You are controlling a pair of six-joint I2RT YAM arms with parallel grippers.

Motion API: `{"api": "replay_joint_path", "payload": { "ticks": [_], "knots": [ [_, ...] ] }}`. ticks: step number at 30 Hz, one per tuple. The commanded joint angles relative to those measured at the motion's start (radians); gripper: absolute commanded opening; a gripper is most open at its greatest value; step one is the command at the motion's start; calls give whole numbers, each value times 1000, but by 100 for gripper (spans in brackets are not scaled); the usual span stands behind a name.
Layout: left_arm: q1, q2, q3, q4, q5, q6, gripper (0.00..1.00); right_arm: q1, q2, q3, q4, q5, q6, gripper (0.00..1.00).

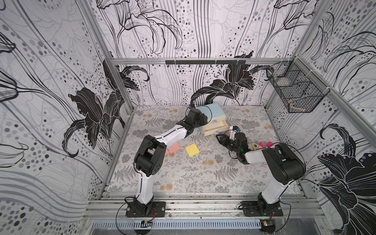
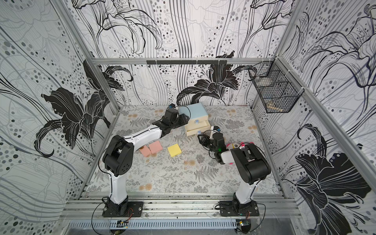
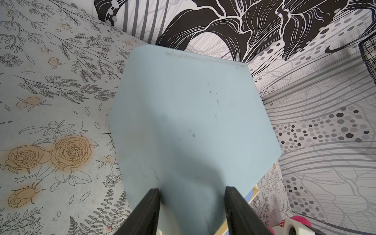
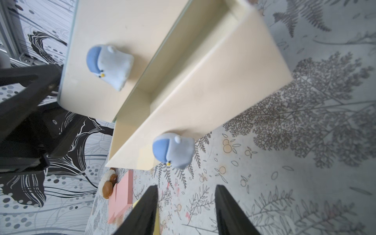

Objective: Please put the sticky notes in the drawer by color
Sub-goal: Open the drawer in the storage box.

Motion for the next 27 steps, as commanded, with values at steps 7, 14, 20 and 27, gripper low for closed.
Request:
{"api": "replay_joint_path", "payload": {
  "ticks": [7, 14, 20, 27],
  "knots": [
    [-1, 1, -29, -61, 29, 22, 56, 3, 49, 122, -6, -11, -14, 55],
    [-1, 0, -29, -60, 32, 26, 56, 3, 90, 153, -28, -16, -17, 56],
    [0, 5, -26, -58, 35, 28, 56, 1, 101, 156, -43, -16, -23, 56],
    [1, 11, -17, -58, 40, 26, 56, 2, 113, 163, -79, -10, -45, 56]
  ]
}}
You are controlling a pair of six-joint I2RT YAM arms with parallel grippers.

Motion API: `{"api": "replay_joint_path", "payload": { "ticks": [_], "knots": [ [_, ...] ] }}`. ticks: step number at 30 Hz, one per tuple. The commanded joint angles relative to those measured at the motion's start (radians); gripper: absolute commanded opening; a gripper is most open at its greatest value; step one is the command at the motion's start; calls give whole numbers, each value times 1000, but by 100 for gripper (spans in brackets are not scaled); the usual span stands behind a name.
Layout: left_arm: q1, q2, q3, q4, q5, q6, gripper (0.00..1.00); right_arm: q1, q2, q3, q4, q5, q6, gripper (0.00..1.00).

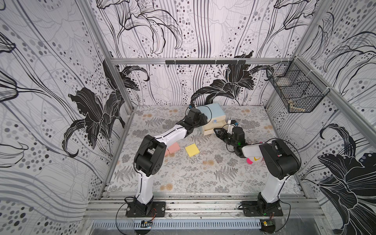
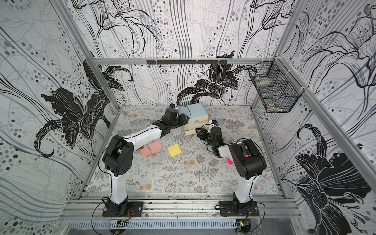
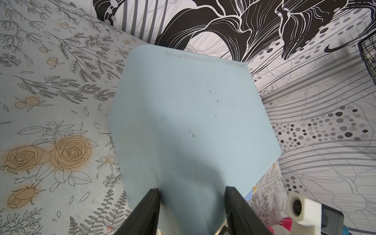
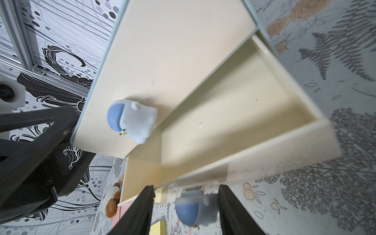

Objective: Please put the sticky notes in the drawer by color
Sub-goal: Open the drawer in the storage box.

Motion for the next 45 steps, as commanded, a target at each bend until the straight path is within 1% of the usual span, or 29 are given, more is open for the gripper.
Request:
{"api": "replay_joint_path", "payload": {
  "ticks": [1, 6, 11, 17, 19, 23, 26, 34, 40, 45],
  "knots": [
    [-2, 10, -17, -59, 28, 24, 56, 4, 33, 21, -65, -13, -34, 56],
    [-2, 10, -17, -61, 30, 23, 56, 2, 53, 35, -82, -10, -37, 55],
    [-4, 8, -21, -62, 28, 25, 55, 2, 39, 21, -85, -1, -44, 58],
    [-2, 11, -22, -60, 28, 24, 56, 2, 2, 3, -103, 4, -75, 49],
    [-3, 13, -21, -58, 30, 23, 56, 2, -4, 1, -102, -3, -75, 49],
    [-3, 14, -21, -58, 32, 23, 56, 2, -17, -7, -101, -7, -79, 54],
    [-2, 12, -22, -57, 32, 22, 56, 2, -11, -6, -105, -2, -83, 54],
    [-1, 10, -24, -60, 32, 23, 56, 0, 26, 50, -107, -19, -83, 49],
    [1, 6, -29, -60, 28, 26, 55, 0, 36, 70, -113, -32, -90, 39],
    [1, 7, -32, -57, 30, 24, 56, 0, 21, 49, -121, -20, -98, 32]
  ]
}}
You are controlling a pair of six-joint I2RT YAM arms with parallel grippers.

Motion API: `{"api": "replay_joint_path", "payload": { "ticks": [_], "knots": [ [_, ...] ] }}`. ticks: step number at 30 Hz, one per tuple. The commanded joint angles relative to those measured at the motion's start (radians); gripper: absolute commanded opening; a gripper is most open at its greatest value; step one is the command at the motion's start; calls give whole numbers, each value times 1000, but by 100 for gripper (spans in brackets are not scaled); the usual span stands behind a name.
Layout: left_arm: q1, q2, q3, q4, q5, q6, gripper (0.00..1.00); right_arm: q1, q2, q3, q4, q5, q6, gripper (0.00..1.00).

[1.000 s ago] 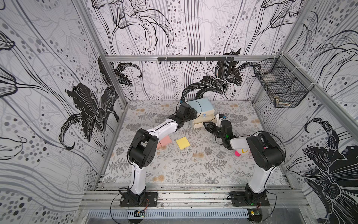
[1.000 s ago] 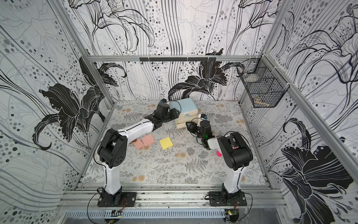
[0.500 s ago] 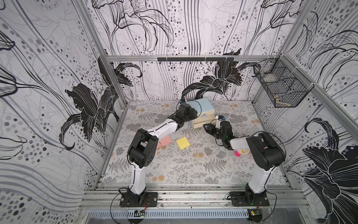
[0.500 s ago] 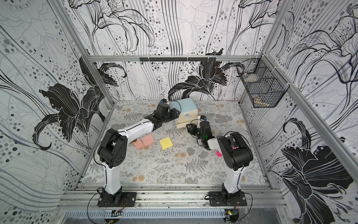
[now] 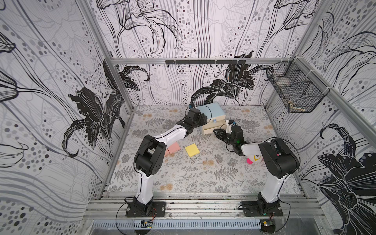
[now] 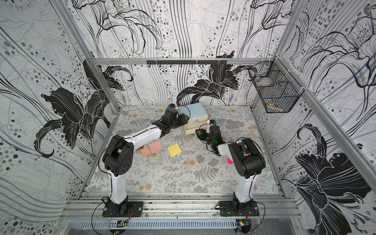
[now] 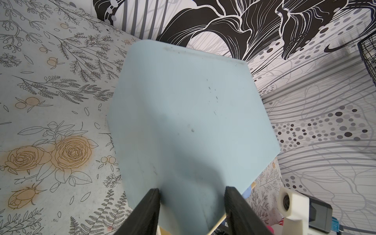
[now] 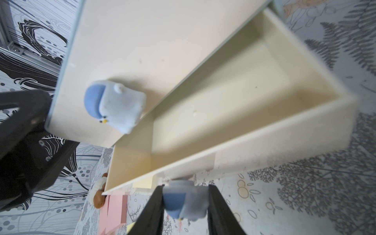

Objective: Please put the sticky notes in the drawer by color
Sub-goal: Open the drawer in the storage box.

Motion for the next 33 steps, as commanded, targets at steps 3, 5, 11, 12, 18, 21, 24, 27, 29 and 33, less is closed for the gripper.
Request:
{"api": "replay_joint_path", "payload": {
  "ticks": [3, 5, 11, 12, 18, 21, 24, 27, 29, 33],
  "knots": [
    [-2, 8, -30, -59, 27, 23, 56, 1, -12, -18, -25, 8, -30, 29],
    [-2, 7, -31, -58, 27, 24, 55, 1, -26, -36, -27, 11, -32, 29],
    [-2, 4, -35, -56, 26, 22, 56, 1, -69, -99, -31, 9, -36, 27],
    [-2, 3, -35, -56, 26, 20, 56, 1, -76, -109, -30, 9, -36, 27],
    [-2, 2, -33, -56, 27, 22, 56, 1, -126, -169, -37, 18, -33, 26],
    [-2, 1, -33, -56, 27, 20, 56, 1, -139, -183, -41, 18, -34, 27],
    [-2, 2, -32, -55, 27, 18, 56, 1, -143, -186, -41, 18, -36, 31],
    [-2, 0, -32, -55, 27, 18, 56, 1, -153, -182, -43, 17, -40, 48],
    [-2, -4, -32, -55, 27, 19, 55, 1, -171, -186, -53, 20, -43, 57],
    [-2, -21, -32, -57, 26, 33, 60, 1, -278, -225, -101, 50, -64, 71]
  ]
}}
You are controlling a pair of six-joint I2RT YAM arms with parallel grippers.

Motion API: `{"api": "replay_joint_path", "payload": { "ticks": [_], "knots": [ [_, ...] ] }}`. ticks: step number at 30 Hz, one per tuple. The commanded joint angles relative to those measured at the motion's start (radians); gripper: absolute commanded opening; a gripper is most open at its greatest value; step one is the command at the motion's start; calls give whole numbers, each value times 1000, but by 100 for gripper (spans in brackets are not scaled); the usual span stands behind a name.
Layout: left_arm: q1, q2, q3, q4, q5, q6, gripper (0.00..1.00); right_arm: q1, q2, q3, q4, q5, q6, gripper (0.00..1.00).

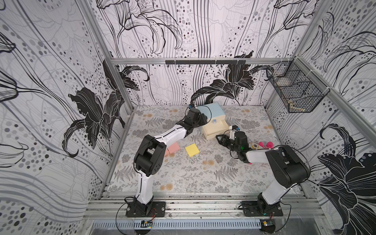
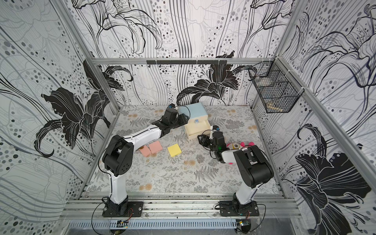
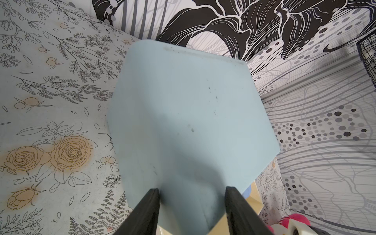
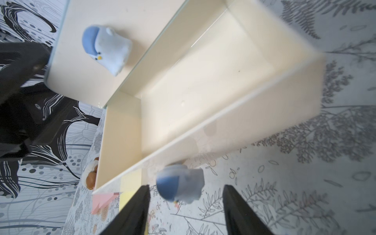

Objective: Please put the sticky notes in the drawer by color
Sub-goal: Open the drawer in the storage box, then pick up the sticky notes from the center of the board.

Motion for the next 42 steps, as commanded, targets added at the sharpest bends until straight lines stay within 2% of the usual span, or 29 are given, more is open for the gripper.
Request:
{"api": "replay_joint_path", "payload": {
  "ticks": [1, 5, 10, 14, 15, 19, 23, 26, 29, 32, 36, 42],
  "knots": [
    [-3, -24, -28, -57, 22, 35, 62, 1, -118, -42, -64, 35, -34, 74],
    [-3, -63, -33, -42, 23, 53, 72, 1, -260, -93, -159, 92, -72, 84],
    [-3, -167, -76, -3, -9, 87, 86, 1, -391, -111, -260, 131, -141, 90],
    [0, -292, -171, 26, -117, 168, 100, 1, -439, -100, -277, 123, -199, 93],
    [2, -329, -203, 25, -162, 192, 97, 1, -444, -98, -278, 121, -212, 94],
    [5, -427, -304, -7, -298, 226, 97, 3, -440, -82, -279, 86, -260, 96],
    [1, -467, -429, 5, -292, 229, 98, 12, -399, -48, -290, 17, -317, 96],
    [-2, -464, -530, 62, -175, 320, 100, 26, -363, -28, -293, 14, -337, 95],
    [-1, -425, -542, 11, -139, 343, 99, 30, -337, -24, -279, 9, -330, 95],
    [-2, -349, -476, -116, -171, 299, 100, 33, -318, -19, -273, 4, -325, 94],
    [-42, -266, -437, -140, -177, 208, 98, 36, -295, -20, -256, 6, -312, 93],
    [-126, -140, -336, -240, -368, 64, 97, 37, -280, -27, -243, 11, -300, 92]
  ]
}}
